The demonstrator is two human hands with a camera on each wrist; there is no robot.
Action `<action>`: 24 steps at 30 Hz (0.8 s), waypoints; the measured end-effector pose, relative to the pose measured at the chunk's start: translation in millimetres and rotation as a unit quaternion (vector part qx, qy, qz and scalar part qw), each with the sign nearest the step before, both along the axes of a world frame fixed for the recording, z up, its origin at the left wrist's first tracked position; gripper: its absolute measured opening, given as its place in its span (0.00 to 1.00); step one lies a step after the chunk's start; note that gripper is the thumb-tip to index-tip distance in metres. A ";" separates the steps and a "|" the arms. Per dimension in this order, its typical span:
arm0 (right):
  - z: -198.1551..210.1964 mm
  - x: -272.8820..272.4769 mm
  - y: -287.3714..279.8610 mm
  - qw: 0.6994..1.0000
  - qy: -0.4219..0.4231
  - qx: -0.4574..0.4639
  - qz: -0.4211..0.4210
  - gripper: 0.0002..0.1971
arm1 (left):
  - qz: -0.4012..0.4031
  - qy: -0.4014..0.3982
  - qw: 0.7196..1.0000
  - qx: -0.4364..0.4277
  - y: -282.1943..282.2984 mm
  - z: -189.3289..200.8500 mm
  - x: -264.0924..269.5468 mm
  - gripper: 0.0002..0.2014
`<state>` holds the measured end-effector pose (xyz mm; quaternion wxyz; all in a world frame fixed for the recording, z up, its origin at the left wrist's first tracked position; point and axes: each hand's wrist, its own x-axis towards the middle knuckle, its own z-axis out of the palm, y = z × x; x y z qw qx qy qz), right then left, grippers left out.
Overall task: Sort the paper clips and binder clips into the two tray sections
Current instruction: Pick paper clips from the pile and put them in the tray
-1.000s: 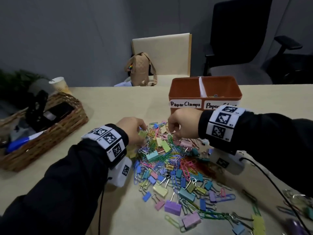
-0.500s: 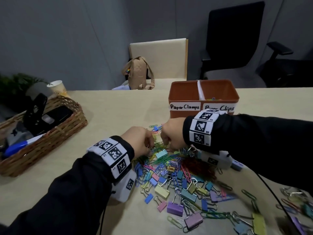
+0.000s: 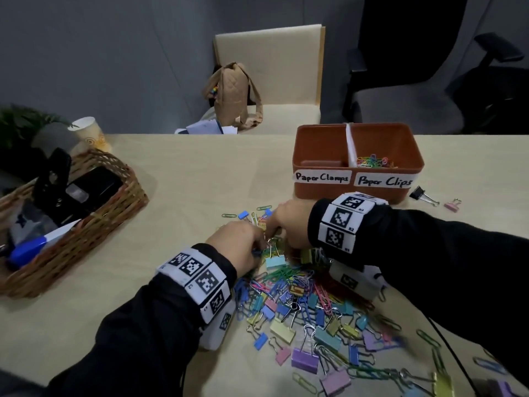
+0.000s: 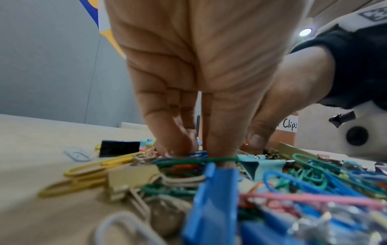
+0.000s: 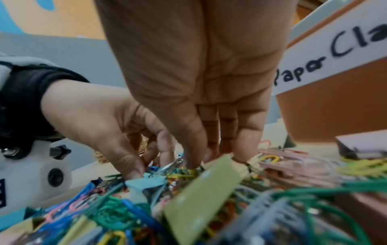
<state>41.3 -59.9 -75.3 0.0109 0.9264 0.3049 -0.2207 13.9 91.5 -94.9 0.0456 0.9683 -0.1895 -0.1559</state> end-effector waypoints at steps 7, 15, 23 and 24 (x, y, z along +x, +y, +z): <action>-9.2 -9.4 -12.0 0.998 0.023 0.030 -0.060 0.23 | 0.062 0.000 0.995 -0.074 5.8 0.1 -16.0 0.13; 1.0 -32.7 -17.2 0.989 0.046 0.035 -0.136 0.12 | 0.066 0.052 0.995 -0.061 -4.6 13.9 -24.4 0.17; 7.9 -30.3 -29.3 0.962 0.090 0.076 -0.248 0.14 | 0.115 0.091 0.987 -0.071 -4.5 15.7 -18.5 0.09; 8.4 -31.2 -33.0 0.961 0.096 0.075 -0.249 0.14 | 0.121 0.092 0.985 -0.077 -3.1 13.5 -18.6 0.09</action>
